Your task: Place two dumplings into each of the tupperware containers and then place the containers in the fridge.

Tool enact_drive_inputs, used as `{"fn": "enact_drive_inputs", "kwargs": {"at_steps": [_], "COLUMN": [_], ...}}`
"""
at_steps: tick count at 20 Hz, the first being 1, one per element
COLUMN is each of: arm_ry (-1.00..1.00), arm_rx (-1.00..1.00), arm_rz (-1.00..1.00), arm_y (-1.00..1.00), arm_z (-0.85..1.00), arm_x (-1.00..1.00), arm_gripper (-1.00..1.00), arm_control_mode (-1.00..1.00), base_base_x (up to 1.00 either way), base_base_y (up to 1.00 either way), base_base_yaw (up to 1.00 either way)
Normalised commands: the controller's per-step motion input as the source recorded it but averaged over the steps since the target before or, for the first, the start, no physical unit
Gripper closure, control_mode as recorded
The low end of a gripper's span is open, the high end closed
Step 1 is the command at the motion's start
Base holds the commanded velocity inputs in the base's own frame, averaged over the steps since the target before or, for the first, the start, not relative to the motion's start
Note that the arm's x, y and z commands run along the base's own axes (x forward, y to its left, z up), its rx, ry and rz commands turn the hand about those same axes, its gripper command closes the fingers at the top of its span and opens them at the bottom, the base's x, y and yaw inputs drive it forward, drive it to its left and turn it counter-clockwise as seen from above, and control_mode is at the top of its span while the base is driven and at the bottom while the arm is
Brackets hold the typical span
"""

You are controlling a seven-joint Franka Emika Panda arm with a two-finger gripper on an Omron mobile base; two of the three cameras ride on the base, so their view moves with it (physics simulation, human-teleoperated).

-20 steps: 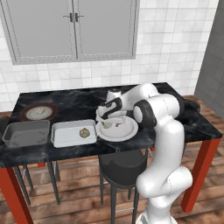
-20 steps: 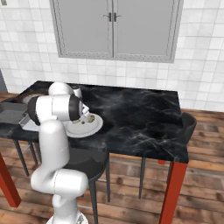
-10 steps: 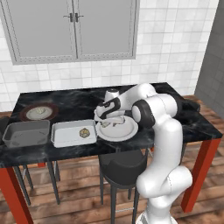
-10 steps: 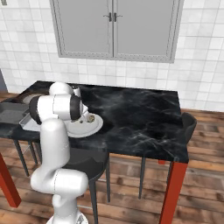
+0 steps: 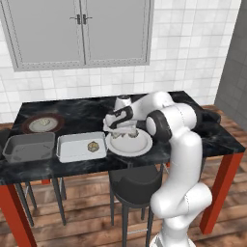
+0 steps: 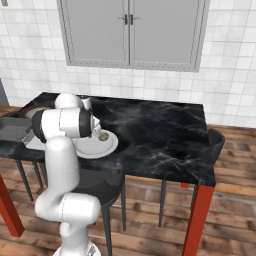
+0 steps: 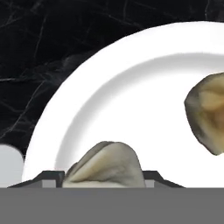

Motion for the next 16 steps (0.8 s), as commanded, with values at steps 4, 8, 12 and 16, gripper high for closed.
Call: {"fn": "enact_drive_inputs", "kwargs": {"at_steps": [4,8,12,16], "arm_ry": [0.0,0.04,0.12,0.06], "arm_rx": [0.0,0.0,0.0,0.0], "arm_rz": [0.0,0.01,0.05,0.03], "arm_y": [0.31,0.72,0.91,1.0], "arm_z": [0.61,0.66,0.32,0.01], "arm_x": [-0.04,-0.12,-0.25,-0.31], "arm_gripper": [1.0,1.0,1.0,1.0], "arm_control_mode": [-1.0,-1.0,-1.0,-1.0], "base_base_x": [0.0,0.0,0.0,0.0], "base_base_y": [0.0,0.0,0.0,0.0], "base_base_yaw": [0.0,0.0,0.0,0.0]}}
